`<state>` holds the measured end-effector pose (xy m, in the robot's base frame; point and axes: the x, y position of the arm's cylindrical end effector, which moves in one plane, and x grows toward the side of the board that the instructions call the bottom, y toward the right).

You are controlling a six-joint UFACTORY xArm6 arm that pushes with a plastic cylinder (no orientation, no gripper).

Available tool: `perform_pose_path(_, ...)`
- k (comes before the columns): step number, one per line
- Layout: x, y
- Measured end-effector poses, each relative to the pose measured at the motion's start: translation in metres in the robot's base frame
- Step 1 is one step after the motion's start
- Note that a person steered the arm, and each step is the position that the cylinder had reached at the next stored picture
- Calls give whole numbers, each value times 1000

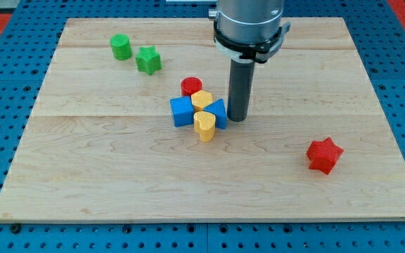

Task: Place your arm to the top right of the red star

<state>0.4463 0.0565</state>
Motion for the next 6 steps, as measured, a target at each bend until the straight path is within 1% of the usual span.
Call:
perform_pose_path(1,3,49)
perform_pose_path(2,6,113)
perform_pose_path(3,6,164)
perform_pose_path(4,48,192)
perform_pose_path(5,99,160)
perform_pose_path(6,119,120)
